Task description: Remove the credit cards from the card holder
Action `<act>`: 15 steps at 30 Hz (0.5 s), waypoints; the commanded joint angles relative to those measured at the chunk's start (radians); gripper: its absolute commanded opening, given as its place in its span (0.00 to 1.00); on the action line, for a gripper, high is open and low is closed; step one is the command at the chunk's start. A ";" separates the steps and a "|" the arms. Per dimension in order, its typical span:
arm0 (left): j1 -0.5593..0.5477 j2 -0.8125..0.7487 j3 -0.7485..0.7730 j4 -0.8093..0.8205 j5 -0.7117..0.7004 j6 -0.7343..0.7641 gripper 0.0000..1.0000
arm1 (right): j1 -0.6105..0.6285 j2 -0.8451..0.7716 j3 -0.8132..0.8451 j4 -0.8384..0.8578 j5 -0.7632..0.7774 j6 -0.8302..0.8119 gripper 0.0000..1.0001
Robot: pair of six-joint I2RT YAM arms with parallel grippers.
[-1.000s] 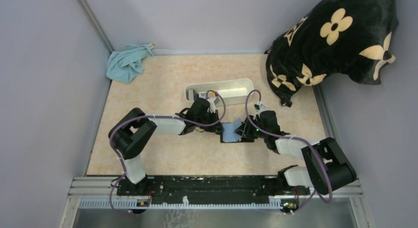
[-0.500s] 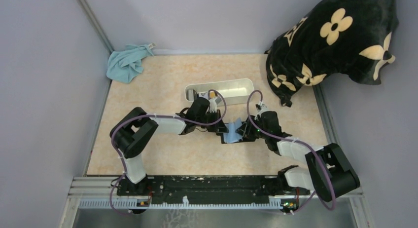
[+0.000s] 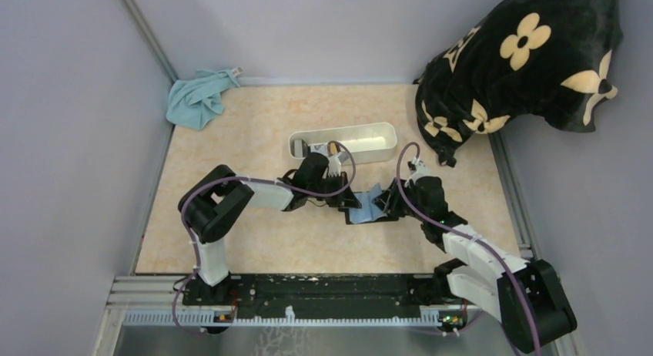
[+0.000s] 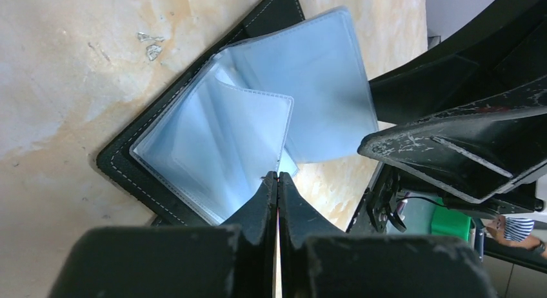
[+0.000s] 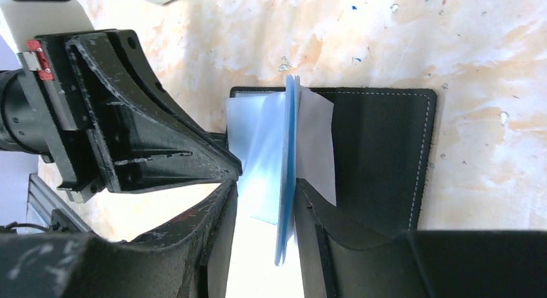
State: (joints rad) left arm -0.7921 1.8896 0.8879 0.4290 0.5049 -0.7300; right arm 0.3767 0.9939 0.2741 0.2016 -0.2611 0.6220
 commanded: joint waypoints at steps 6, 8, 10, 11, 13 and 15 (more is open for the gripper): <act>-0.007 -0.140 -0.053 0.040 -0.130 0.048 0.11 | -0.002 -0.080 -0.004 -0.075 0.065 -0.022 0.39; -0.007 -0.196 -0.086 0.037 -0.194 0.089 0.13 | -0.002 -0.104 -0.002 -0.091 0.075 -0.022 0.39; -0.007 -0.250 -0.113 0.031 -0.251 0.131 0.15 | -0.002 -0.140 0.000 -0.106 0.097 -0.022 0.39; -0.007 -0.272 -0.129 0.025 -0.274 0.148 0.15 | -0.002 -0.157 0.002 -0.114 0.111 -0.024 0.39; -0.006 -0.306 -0.148 0.020 -0.311 0.176 0.17 | -0.002 -0.192 0.004 -0.130 0.135 -0.026 0.39; -0.007 -0.336 -0.172 0.024 -0.343 0.187 0.18 | -0.001 -0.234 0.006 -0.145 0.155 -0.025 0.39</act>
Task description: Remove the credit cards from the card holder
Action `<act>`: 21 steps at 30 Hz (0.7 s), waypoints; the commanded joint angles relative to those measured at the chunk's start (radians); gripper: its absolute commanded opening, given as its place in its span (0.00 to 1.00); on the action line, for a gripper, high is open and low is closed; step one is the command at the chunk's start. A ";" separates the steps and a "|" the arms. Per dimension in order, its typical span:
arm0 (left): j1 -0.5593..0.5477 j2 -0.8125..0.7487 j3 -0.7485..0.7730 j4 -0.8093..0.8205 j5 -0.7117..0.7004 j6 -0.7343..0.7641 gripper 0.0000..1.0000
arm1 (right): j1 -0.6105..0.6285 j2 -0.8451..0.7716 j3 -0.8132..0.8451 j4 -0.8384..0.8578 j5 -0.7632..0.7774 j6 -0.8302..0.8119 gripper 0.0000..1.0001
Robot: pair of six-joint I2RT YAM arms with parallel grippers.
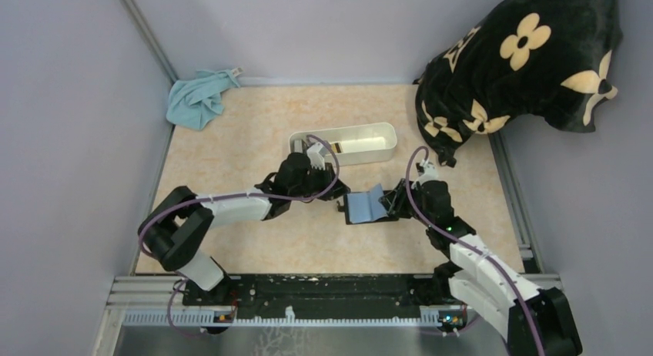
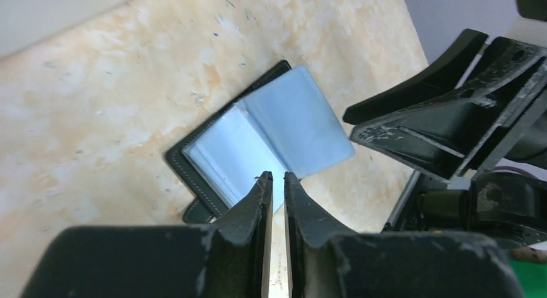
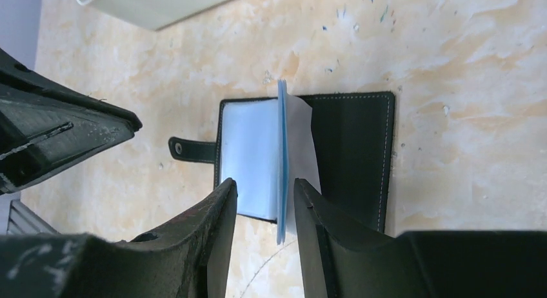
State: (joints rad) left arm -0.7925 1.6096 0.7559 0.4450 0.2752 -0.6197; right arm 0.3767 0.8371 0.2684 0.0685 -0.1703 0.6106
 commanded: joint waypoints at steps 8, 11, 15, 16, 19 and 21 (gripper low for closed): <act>0.002 -0.153 -0.152 0.100 -0.233 0.066 0.83 | 0.109 -0.188 0.093 -0.153 0.195 -0.099 0.46; 0.010 -0.171 -0.161 0.086 -0.264 0.077 0.93 | 0.214 -0.168 0.144 -0.191 0.303 -0.133 0.57; 0.028 -0.178 -0.162 0.060 -0.275 0.079 0.95 | 0.304 -0.055 0.198 -0.197 0.371 -0.150 0.65; 0.032 -0.182 -0.171 0.064 -0.276 0.074 0.95 | 0.323 -0.029 0.208 -0.193 0.386 -0.152 0.66; 0.042 -0.200 -0.199 0.089 -0.269 0.075 0.96 | 0.354 0.031 0.234 -0.185 0.415 -0.151 0.66; 0.045 -0.218 -0.210 0.086 -0.268 0.078 0.96 | 0.364 0.047 0.247 -0.176 0.428 -0.152 0.66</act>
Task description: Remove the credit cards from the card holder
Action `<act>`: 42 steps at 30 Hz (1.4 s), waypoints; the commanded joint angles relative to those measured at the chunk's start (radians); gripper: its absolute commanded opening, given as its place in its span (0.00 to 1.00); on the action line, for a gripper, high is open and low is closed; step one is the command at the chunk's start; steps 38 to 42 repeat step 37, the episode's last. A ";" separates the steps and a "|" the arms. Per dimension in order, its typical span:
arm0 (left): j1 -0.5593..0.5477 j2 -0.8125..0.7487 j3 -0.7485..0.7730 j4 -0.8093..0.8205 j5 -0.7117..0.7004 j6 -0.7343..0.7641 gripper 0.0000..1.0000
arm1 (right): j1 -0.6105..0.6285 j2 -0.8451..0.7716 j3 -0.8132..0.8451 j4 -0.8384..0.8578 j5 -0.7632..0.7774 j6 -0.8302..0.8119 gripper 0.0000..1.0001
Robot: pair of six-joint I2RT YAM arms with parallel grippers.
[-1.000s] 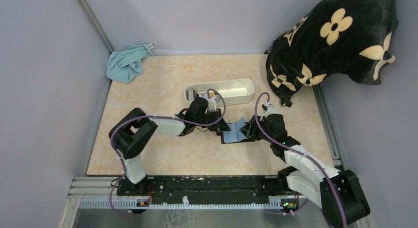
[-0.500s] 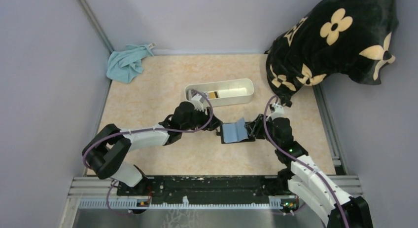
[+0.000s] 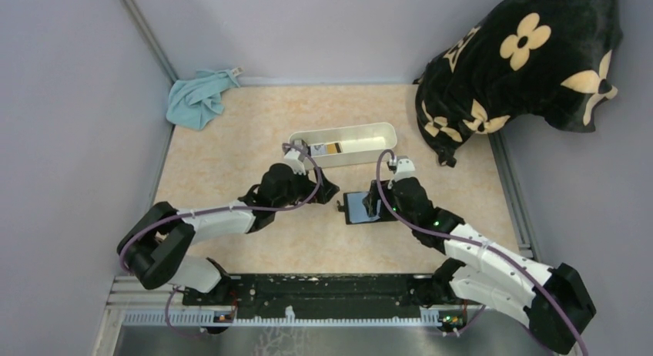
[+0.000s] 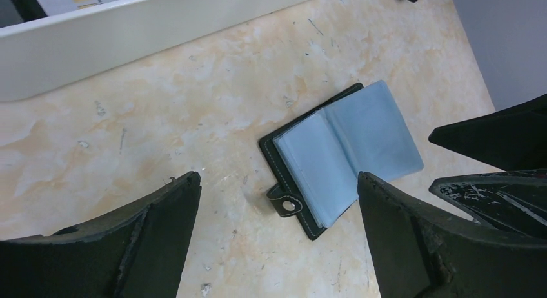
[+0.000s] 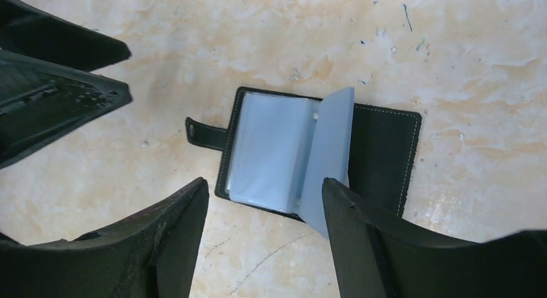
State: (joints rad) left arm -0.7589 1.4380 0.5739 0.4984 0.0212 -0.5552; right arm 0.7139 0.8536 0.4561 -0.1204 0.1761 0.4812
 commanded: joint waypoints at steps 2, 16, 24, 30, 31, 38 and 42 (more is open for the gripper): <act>0.013 -0.061 -0.029 0.016 -0.014 0.022 0.96 | 0.038 0.036 0.069 0.004 0.109 -0.027 0.64; 0.016 -0.068 -0.001 -0.033 0.002 0.026 0.95 | 0.044 -0.005 0.035 0.004 0.147 -0.020 0.57; 0.016 -0.067 0.012 -0.047 0.002 0.030 0.95 | 0.044 -0.024 0.020 -0.002 0.158 -0.017 0.56; 0.016 -0.061 0.013 -0.053 0.000 0.025 0.95 | 0.044 -0.021 0.015 0.001 0.164 -0.018 0.55; 0.016 -0.059 0.012 -0.054 0.001 0.024 0.95 | 0.045 -0.019 0.015 0.001 0.165 -0.019 0.55; 0.016 -0.059 0.009 -0.050 0.010 0.021 0.95 | 0.044 -0.017 0.007 0.008 0.174 -0.019 0.54; 0.016 -0.059 0.009 -0.050 0.010 0.021 0.95 | 0.044 -0.017 0.007 0.008 0.174 -0.019 0.54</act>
